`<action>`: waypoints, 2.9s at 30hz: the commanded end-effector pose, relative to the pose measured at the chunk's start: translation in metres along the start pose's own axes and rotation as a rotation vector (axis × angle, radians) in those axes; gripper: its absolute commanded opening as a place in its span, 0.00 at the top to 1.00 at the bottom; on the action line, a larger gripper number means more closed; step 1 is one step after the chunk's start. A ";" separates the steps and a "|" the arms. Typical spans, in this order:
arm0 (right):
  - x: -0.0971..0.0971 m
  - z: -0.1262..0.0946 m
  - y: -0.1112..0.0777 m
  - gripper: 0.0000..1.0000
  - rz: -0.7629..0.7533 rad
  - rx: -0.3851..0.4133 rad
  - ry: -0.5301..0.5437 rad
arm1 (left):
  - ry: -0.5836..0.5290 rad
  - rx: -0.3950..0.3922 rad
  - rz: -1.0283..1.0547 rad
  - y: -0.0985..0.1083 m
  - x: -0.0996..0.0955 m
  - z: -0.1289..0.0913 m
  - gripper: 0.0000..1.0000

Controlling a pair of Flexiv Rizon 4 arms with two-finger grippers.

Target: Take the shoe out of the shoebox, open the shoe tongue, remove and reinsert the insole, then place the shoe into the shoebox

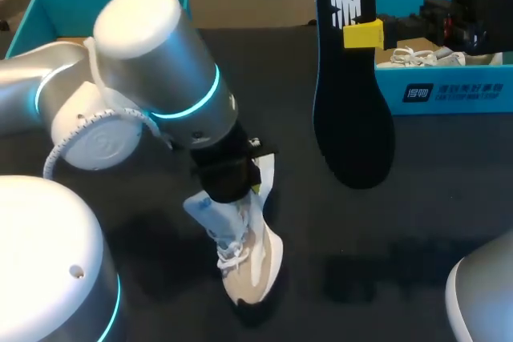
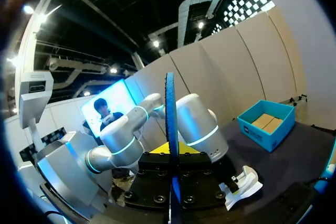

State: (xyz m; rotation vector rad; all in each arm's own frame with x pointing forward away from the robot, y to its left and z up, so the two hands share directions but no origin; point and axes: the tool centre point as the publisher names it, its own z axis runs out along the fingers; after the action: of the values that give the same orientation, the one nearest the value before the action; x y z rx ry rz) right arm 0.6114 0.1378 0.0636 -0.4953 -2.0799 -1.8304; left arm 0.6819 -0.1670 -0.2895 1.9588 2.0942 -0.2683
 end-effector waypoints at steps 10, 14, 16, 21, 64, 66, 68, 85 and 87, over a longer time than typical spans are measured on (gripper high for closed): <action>-0.003 0.004 0.003 1.00 0.002 0.006 0.002 | 0.035 0.033 0.046 -0.008 -0.025 0.023 1.00; -0.003 0.004 0.003 1.00 0.002 0.006 0.002 | 0.034 0.027 0.101 -0.014 -0.024 0.025 1.00; -0.003 0.004 0.003 1.00 0.002 0.006 0.002 | 0.039 0.025 0.103 -0.015 -0.023 0.025 1.00; -0.003 0.004 0.003 1.00 0.002 0.006 0.002 | 0.049 0.035 0.106 -0.018 -0.023 0.028 1.00; -0.003 0.004 0.003 1.00 0.002 0.006 0.002 | 0.094 0.126 0.109 -0.019 -0.012 0.069 1.00; -0.003 0.004 0.003 1.00 0.002 0.006 0.002 | 0.087 0.126 0.110 -0.017 -0.014 0.073 1.00; -0.003 0.004 0.003 1.00 0.002 0.006 0.002 | 0.082 0.124 0.116 -0.016 -0.015 0.076 1.00; -0.003 0.004 0.003 1.00 0.002 0.006 0.002 | 0.064 0.132 0.157 -0.018 -0.032 0.087 0.97; -0.003 0.004 0.003 1.00 0.002 0.006 0.002 | 0.061 0.131 0.156 -0.017 -0.033 0.088 0.80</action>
State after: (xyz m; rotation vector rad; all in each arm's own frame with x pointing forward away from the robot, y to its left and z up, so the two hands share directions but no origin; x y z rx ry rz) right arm 0.6114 0.1378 0.0636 -0.4953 -2.0799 -1.8304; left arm 0.6713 -0.2226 -0.3608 2.2194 1.9900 -0.3298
